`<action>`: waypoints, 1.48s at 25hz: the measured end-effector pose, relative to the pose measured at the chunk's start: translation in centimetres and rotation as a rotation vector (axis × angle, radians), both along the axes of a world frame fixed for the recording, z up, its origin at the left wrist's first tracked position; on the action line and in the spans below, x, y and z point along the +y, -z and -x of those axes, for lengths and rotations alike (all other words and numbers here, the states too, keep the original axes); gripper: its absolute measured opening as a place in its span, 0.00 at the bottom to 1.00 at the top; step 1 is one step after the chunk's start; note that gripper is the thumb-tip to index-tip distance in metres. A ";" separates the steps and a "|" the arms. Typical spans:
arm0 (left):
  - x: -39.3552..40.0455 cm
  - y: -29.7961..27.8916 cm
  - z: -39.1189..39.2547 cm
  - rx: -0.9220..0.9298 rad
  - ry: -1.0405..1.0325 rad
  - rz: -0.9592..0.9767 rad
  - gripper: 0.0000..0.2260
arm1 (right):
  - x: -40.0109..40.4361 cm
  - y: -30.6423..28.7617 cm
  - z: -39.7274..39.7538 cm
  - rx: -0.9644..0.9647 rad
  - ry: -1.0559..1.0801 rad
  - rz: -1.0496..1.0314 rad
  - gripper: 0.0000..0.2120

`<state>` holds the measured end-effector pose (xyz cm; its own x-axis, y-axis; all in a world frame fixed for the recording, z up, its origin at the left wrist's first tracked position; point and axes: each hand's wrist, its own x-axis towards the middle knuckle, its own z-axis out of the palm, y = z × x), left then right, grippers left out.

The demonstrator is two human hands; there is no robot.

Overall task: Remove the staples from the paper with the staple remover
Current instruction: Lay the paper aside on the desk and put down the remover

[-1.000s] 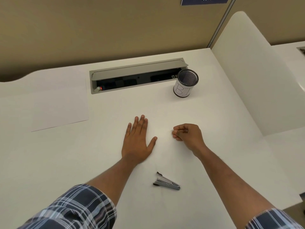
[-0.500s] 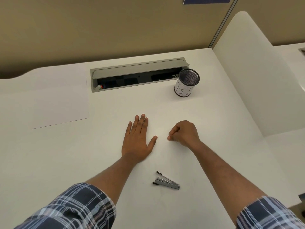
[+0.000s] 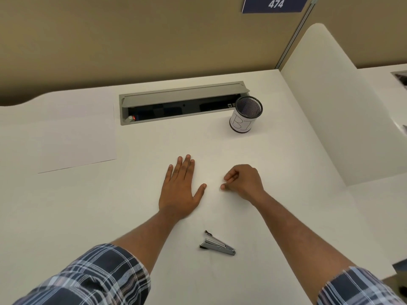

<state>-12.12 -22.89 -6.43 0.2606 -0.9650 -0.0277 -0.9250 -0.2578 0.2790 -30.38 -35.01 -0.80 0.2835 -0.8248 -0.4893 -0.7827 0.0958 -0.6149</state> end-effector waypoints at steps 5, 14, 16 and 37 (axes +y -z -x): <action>-0.1 0.0 -0.2 0.000 -0.003 -0.008 0.35 | 0.8 -0.5 2.3 -0.454 0.214 -0.217 0.08; 0.0 0.0 -0.1 0.008 0.005 -0.004 0.35 | 1.5 0.0 2.5 -0.586 0.434 -0.327 0.09; 0.0 0.1 -0.1 0.011 0.004 0.002 0.35 | 1.5 0.0 2.2 -0.594 0.443 -0.303 0.08; 0.1 -0.1 -0.1 0.011 0.009 -0.004 0.35 | -3.4 -4.0 -0.3 -1.014 0.569 -0.333 0.09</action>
<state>-11.97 -22.78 -6.37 0.2515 -0.9673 -0.0341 -0.9244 -0.2505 0.2878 -30.05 -38.36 3.20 0.2993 -0.8323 -0.4667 0.2467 0.5400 -0.8047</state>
